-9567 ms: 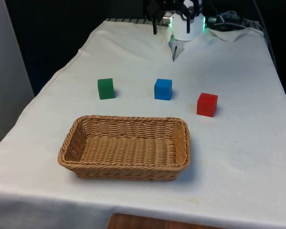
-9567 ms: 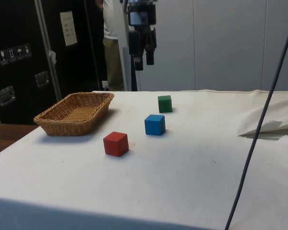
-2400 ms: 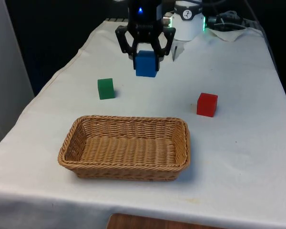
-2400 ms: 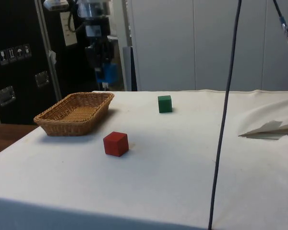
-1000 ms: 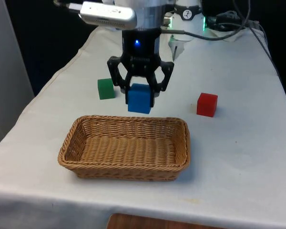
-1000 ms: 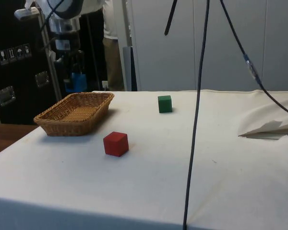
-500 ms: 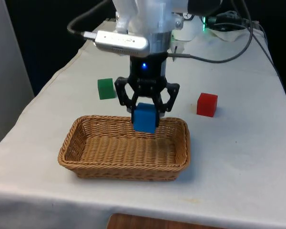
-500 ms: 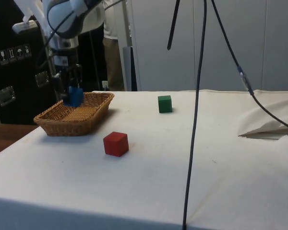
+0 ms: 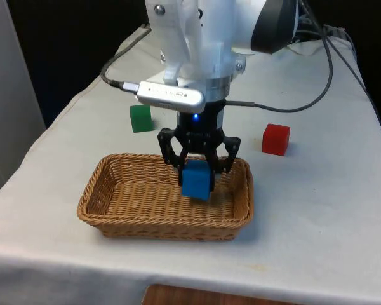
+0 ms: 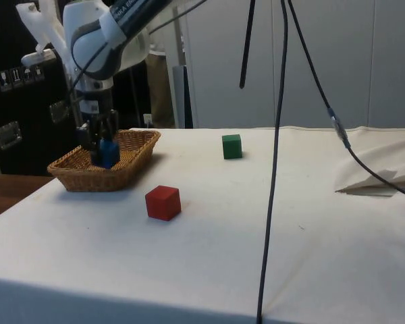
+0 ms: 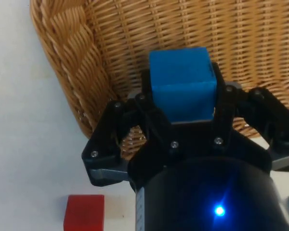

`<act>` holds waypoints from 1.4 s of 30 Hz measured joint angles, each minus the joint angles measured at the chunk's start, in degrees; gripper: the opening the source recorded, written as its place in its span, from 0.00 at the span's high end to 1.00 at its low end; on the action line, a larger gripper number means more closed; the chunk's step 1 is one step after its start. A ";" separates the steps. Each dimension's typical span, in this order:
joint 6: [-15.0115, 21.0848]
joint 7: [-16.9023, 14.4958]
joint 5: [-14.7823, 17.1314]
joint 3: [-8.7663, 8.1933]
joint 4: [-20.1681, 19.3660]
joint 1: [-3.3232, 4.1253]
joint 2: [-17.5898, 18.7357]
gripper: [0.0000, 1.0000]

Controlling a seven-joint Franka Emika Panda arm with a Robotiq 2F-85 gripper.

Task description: Pick up the blue cube and place it into the basket.

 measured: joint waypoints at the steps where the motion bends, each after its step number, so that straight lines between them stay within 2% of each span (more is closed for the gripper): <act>1: 0.17 0.00 0.06 0.00 0.06 0.00 0.23 1.00; 13: 0.52 0.00 0.63 0.00 1.55 -0.06 2.01 0.97; 15: 0.52 0.00 0.63 0.00 1.55 -0.06 2.01 0.83; 16: 0.52 0.00 0.63 -0.06 1.60 -0.06 2.01 0.60; 17: 0.46 0.00 0.63 -0.06 1.60 -0.06 2.01 0.50; 21: 0.46 0.00 0.63 -0.06 1.66 -0.06 2.01 0.11; 22: 0.46 0.00 0.63 -0.06 1.66 -0.06 2.01 0.11; 23: 0.40 0.00 0.63 -0.06 1.66 -0.06 2.01 0.00; 32: 0.40 0.00 0.63 -0.06 1.78 -0.06 2.06 0.00; 42: -3.32 0.00 0.06 -0.29 3.21 0.00 -0.46 0.00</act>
